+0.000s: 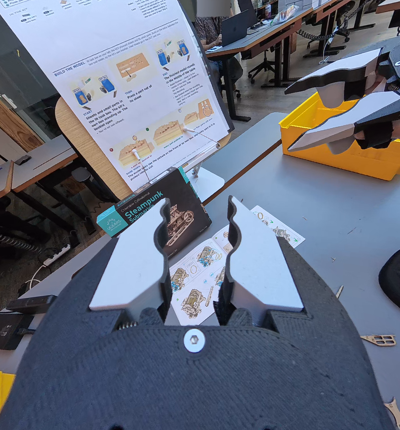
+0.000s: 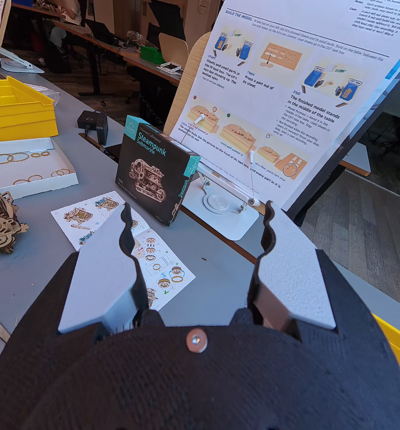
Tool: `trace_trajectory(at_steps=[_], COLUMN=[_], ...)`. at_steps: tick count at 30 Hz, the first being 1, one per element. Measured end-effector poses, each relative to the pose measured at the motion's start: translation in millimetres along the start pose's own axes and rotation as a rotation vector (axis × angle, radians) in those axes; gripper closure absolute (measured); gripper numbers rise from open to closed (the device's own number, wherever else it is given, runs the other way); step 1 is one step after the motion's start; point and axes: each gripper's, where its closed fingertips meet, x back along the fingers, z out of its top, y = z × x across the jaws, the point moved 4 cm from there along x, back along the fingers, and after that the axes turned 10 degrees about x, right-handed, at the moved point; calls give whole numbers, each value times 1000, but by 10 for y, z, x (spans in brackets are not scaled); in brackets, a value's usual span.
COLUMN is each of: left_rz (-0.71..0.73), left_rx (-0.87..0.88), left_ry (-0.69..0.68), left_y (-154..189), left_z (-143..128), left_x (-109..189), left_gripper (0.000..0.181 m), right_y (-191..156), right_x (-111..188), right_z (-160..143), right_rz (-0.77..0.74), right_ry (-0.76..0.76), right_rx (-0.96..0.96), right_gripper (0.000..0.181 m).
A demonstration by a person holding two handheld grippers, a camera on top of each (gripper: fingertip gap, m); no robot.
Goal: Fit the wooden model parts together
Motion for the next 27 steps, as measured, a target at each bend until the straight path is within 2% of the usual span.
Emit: trace_trajectory(at_steps=[27], left_rz=[10], left_rx=[0], left_ry=[-20], left_y=[-8], left_z=[-27], left_x=[-22], left_gripper=[132], right_y=[-20], right_x=[-23], right_z=[-29], right_rz=[10], right_ry=[-22], right_rx=[8], right_gripper=[69])
